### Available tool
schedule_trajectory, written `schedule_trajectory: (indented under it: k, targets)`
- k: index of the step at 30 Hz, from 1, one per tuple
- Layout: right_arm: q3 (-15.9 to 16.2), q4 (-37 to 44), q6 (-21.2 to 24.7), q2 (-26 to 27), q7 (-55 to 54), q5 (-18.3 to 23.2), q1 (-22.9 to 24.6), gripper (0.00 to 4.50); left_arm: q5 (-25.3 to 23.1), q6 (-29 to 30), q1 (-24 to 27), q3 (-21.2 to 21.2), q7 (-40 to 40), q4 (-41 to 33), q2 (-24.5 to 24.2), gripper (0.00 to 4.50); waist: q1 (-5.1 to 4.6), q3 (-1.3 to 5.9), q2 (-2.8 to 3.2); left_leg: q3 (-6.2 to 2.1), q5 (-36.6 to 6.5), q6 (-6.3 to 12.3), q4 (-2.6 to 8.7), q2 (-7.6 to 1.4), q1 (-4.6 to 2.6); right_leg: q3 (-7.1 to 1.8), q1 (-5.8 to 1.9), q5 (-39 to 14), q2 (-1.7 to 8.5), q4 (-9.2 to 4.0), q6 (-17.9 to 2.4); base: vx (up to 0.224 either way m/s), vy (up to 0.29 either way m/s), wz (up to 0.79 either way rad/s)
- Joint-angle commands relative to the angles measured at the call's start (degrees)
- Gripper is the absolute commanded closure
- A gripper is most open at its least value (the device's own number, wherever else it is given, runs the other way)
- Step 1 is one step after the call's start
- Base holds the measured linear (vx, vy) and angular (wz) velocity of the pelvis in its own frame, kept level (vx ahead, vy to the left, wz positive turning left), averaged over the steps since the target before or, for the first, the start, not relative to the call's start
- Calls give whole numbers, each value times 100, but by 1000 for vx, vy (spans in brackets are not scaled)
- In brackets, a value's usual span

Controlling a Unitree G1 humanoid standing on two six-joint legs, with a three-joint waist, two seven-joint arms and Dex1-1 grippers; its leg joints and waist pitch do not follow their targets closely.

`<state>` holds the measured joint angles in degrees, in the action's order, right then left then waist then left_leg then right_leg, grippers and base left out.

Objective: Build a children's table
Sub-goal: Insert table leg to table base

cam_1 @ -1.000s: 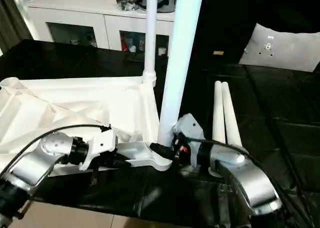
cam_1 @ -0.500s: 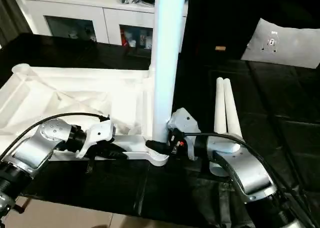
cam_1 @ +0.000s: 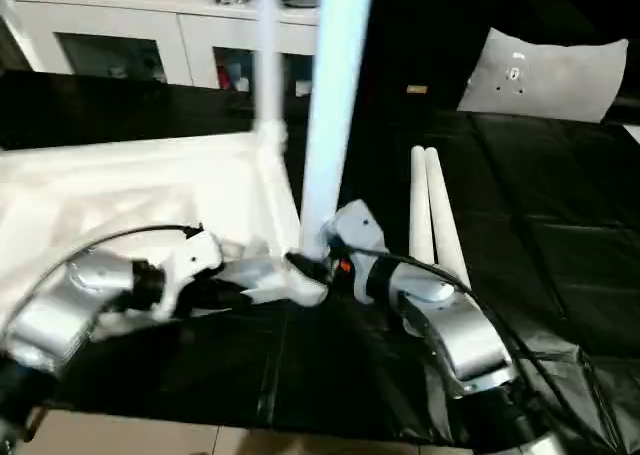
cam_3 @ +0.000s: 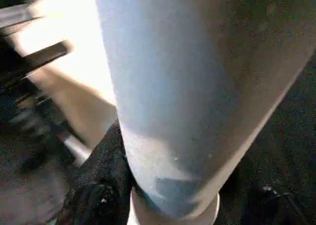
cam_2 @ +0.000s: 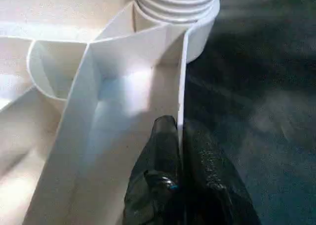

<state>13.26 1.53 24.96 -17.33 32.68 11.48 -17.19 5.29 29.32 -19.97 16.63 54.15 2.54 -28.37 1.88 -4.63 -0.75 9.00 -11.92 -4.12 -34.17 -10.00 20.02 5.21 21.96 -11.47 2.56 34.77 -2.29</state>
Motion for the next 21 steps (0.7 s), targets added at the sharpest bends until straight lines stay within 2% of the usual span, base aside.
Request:
schedule_trajectory:
  k: [1, 2, 3, 5, 6, 9, 11, 12, 14, 16, 17, 19, 21]
  targets:
    - [-8, -746, 483, -1, -440, -333, 247, 261, 253, 275, -72, -694, -587, -628, 103, 450, 30, 261, 58, -136, -1129, 108, 479, -366, 19, -435, -226, -1948, 646, -519, -918, 0, 0, 0]
    - [-167, -994, 489, 219, -742, -330, 90, 261, 241, 609, 10, -679, -763, -992, 308, 450, 25, 263, 52, -127, -1033, 145, 472, -352, 25, -432, -227, -1834, 638, -518, -953, 53, -17, 0]
    - [-248, -1170, 495, 349, -915, -325, -33, 261, 249, 812, 39, -649, -855, -1207, 445, 450, 24, 295, 41, -105, -714, 212, 450, -340, 33, -434, -251, -1466, 634, -482, -1058, 0, 0, 0]
    - [-346, -1391, 502, 518, -1102, -305, -202, 261, 255, 1089, 55, -581, -1008, -1479, 623, 450, 31, 303, 6, -89, -465, 281, 430, -321, 59, -431, -273, -1211, 624, -472, -1083, 0, 0, 0]
    - [-364, -1433, 503, 550, -1129, -295, -237, 261, 253, 1128, 54, -563, -1036, -1520, 658, 450, 44, 304, 36, -92, -350, 322, 427, -324, 61, -429, -271, -1035, 616, -445, -1115, 0, 0, 0]
    - [-453, -1609, 575, 742, -1188, -164, -409, 261, 192, 1404, 30, -391, -1249, -1764, 821, 450, 51, 329, 13, -88, -263, 371, 426, -334, 59, -430, -297, -727, 615, -396, -1137, 0, 0, 0]
    - [-384, -1673, 641, 797, -1056, -105, -460, 261, 126, 1476, 7, -219, -1306, -1869, 851, 450, 54, 350, 17, -94, -143, 395, 416, -341, 65, -420, -313, -466, 609, -368, -1166, 0, 0, 0]
    - [-384, -1673, 641, 797, -1056, -105, -460, 261, 126, 1476, 7, -219, -1306, -1869, 851, 450, 55, 347, 26, -101, -141, 395, 420, -345, 70, -415, -314, -440, 609, -365, -1165, 0, 0, 0]
    - [-194, -1768, 667, 757, -852, -152, -479, 261, 101, 1546, -15, -89, -1302, -1942, 836, 450, 55, 359, 5, -89, -275, 378, 417, -347, 52, -415, -322, -519, 619, -382, -1161, 0, 0, 0]
    - [-159, -1811, 662, 749, -820, -163, -494, 261, 92, 1571, -30, -52, -1308, -1956, 828, 450, 55, 344, 1, -87, -341, 362, 420, -339, 55, -416, -318, -670, 620, -401, -1138, 0, 0, 0]
    - [-126, -1858, 656, 737, -788, -186, -516, 261, 90, 1621, -44, -33, -1351, -1970, 846, 450, 58, 327, -2, -78, -506, 306, 423, -332, 44, -419, -308, -1024, 628, -444, -1059, 0, 0, 0]
    - [-118, -1878, 652, 734, -775, -200, -527, 261, 90, 1640, -50, -30, -1367, -1971, 856, 450, 65, 333, -7, -82, -587, 254, 427, -334, 28, -418, -305, -1278, 629, -465, -973, 0, 0, 0]
    - [-99, -1883, 643, 723, -734, -228, -542, 261, 72, 1661, -68, -5, -1401, -1961, 860, 450, 65, 349, 10, -90, -572, 222, 423, -334, 29, -417, -304, -1283, 616, -456, -928, 0, 0, 0]
